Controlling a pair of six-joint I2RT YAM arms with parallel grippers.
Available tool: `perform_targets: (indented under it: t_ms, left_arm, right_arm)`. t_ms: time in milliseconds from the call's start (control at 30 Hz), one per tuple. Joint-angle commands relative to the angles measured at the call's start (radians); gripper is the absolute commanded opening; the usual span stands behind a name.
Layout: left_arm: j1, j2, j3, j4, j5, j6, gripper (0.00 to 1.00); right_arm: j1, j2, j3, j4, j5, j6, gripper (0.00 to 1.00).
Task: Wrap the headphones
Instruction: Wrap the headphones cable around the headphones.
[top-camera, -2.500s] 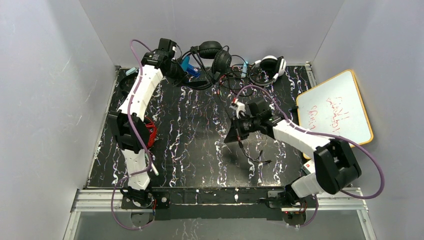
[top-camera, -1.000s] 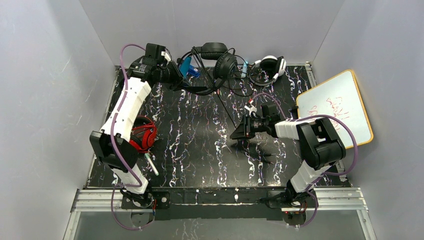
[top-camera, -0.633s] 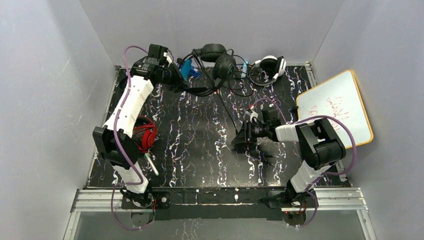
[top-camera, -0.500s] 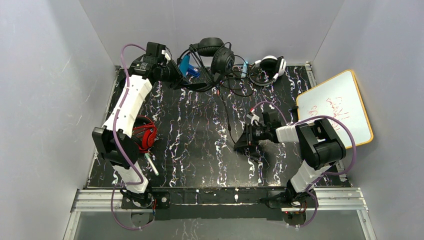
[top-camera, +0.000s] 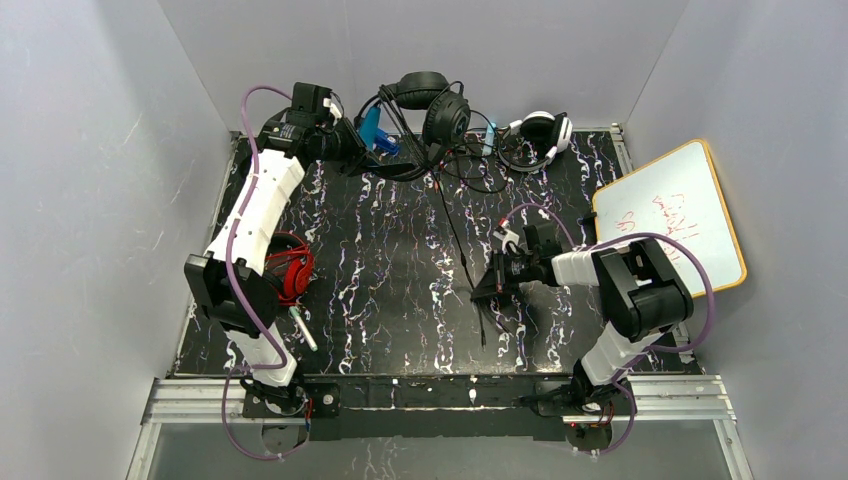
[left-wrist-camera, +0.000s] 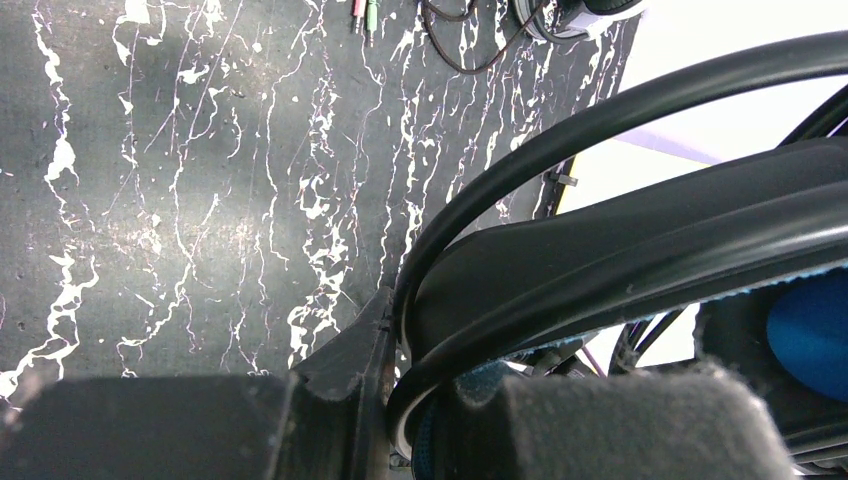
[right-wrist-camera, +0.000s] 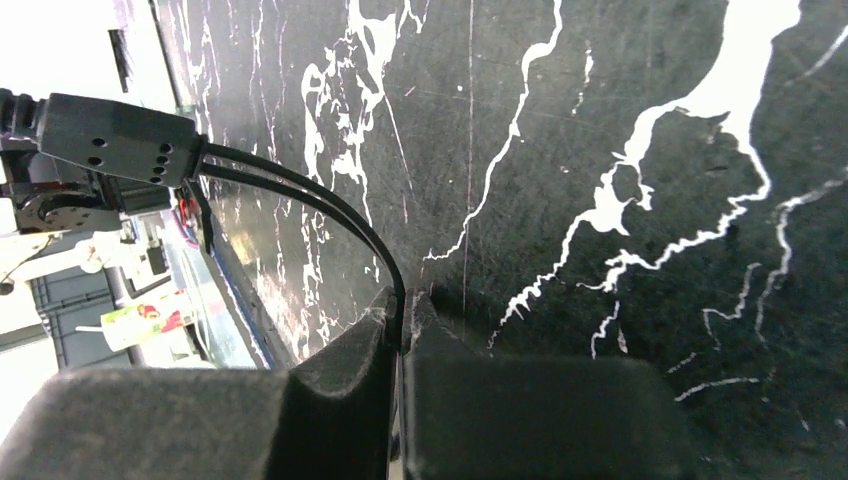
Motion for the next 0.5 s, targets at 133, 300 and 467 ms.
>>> perform_targets:
  t_ms: [133, 300, 467]
  left_arm:
    - [-0.003, -0.052, -0.005, 0.062, 0.133, 0.010, 0.00]
    - [-0.031, -0.089, -0.087, 0.103, 0.183, 0.048, 0.00]
    - [-0.100, -0.109, -0.134, 0.106, 0.233, 0.156, 0.00]
  right_arm:
    - [-0.069, -0.016, 0.093, -0.022, 0.061, 0.068, 0.01]
    - [-0.140, 0.102, 0.213, -0.029, -0.017, 0.110, 0.01]
    - [-0.179, 0.177, 0.337, 0.000, -0.018, 0.177, 0.01]
